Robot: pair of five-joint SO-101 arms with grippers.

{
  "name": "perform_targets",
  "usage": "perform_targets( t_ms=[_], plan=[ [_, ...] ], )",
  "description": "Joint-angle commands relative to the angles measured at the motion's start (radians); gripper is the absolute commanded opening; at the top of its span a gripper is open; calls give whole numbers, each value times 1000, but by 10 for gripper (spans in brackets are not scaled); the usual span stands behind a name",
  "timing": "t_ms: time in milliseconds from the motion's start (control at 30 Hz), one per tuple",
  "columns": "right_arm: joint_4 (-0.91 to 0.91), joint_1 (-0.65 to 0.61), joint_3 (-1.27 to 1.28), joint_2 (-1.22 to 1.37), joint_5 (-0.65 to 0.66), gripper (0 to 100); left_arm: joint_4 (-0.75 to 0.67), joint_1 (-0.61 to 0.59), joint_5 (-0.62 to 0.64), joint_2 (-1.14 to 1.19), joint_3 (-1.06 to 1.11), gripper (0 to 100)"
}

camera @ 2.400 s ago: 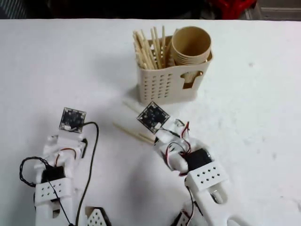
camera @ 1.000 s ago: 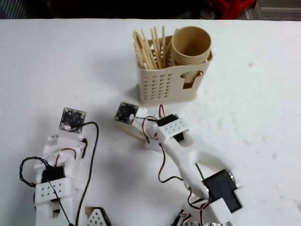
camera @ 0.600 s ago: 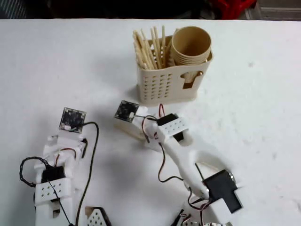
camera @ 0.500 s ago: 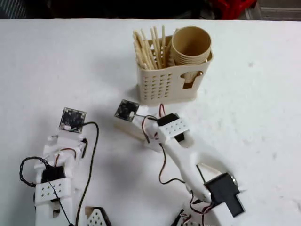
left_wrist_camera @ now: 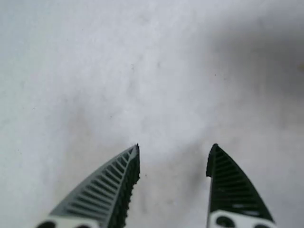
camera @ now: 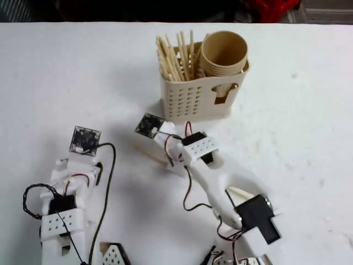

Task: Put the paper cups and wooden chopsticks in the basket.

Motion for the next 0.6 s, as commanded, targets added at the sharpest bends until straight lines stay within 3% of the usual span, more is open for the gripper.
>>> perform_targets(
  t_ms=[0,133,567],
  plan=[
    [21,4,-77,44,-3,133,-21,-7,5,-12,-5,234],
    [28,5,-89,-1,-12,10,-21,-7,5,-12,-5,234],
    [240,2,-203,-633,-117,15,-21,-7,5,-12,-5,234]
  ],
)
